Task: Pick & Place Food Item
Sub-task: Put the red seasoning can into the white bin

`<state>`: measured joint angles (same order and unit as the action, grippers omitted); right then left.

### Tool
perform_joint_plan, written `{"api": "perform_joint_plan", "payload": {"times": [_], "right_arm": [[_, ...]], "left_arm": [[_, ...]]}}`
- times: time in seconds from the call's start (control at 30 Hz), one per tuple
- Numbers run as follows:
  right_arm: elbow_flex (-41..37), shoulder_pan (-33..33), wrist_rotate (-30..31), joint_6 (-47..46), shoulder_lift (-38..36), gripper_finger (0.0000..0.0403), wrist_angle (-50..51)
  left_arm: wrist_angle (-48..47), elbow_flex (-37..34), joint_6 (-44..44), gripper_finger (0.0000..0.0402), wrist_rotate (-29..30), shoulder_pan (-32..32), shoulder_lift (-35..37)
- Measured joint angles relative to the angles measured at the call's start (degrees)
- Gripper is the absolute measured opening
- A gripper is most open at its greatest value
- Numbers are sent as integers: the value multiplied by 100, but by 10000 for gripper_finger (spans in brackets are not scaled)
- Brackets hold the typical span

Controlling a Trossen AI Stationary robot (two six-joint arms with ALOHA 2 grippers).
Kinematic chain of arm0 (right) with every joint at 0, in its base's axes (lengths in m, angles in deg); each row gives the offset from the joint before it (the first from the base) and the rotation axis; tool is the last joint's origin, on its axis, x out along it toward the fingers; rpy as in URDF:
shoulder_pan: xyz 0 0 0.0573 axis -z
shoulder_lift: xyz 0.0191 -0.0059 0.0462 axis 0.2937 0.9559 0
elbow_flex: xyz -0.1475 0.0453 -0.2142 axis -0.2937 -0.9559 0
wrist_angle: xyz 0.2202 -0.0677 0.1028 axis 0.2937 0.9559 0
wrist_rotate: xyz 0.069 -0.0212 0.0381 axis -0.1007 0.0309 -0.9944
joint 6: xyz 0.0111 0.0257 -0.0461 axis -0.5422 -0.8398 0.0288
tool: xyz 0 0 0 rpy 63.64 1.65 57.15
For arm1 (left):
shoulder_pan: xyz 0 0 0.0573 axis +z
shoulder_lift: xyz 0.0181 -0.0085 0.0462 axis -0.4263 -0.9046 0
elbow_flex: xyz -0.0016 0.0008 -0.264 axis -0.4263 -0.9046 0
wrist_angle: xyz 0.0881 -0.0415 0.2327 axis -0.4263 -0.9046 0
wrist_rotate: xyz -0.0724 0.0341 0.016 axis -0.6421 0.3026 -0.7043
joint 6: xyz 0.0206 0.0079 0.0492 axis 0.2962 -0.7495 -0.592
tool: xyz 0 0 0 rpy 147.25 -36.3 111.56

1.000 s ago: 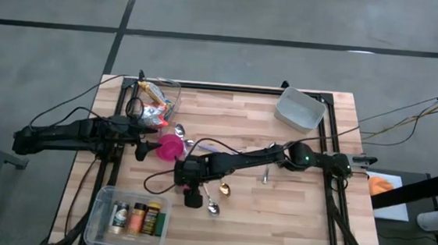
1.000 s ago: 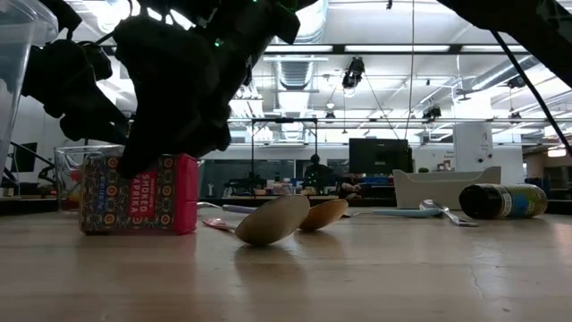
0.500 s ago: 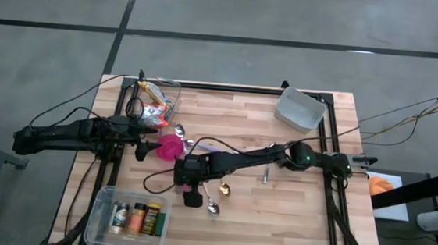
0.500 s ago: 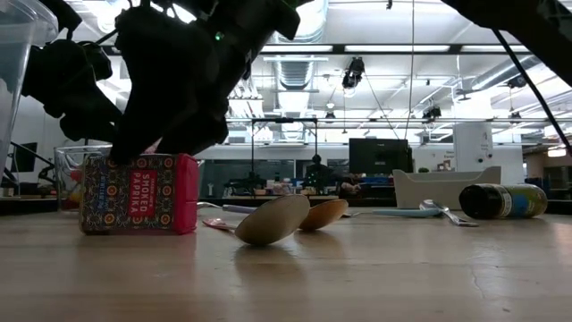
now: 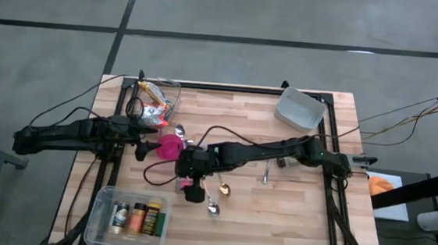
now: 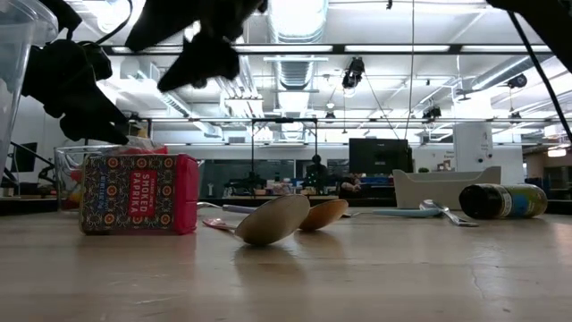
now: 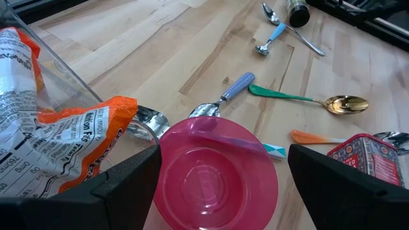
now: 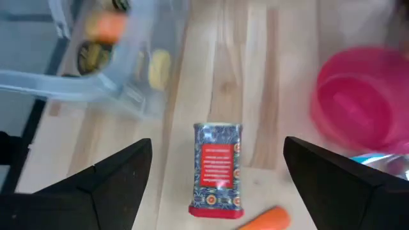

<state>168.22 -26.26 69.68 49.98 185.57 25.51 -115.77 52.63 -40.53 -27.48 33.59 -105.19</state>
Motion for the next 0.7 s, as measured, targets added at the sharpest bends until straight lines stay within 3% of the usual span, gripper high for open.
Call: {"api": "perform_joint_plan", "payload": {"times": [0.2, 0.37, 0.5, 0.7], "right_arm": [[-158, 25, 124, 364, -593, 351, 76], [-746, 23, 166, 481, -1374, 351, -626], [-1811, 23, 306, 390, -2208, 351, -1793], [-4049, 7, 746, 303, -3584, 351, -4237]], "left_arm": [[0, -1, 0, 346, 0, 0, -2], [0, 0, 0, 346, 2, 0, 0], [0, 0, -2, 346, 10, 0, -4], [0, -1, -1, 346, 19, -2, -4]]}}
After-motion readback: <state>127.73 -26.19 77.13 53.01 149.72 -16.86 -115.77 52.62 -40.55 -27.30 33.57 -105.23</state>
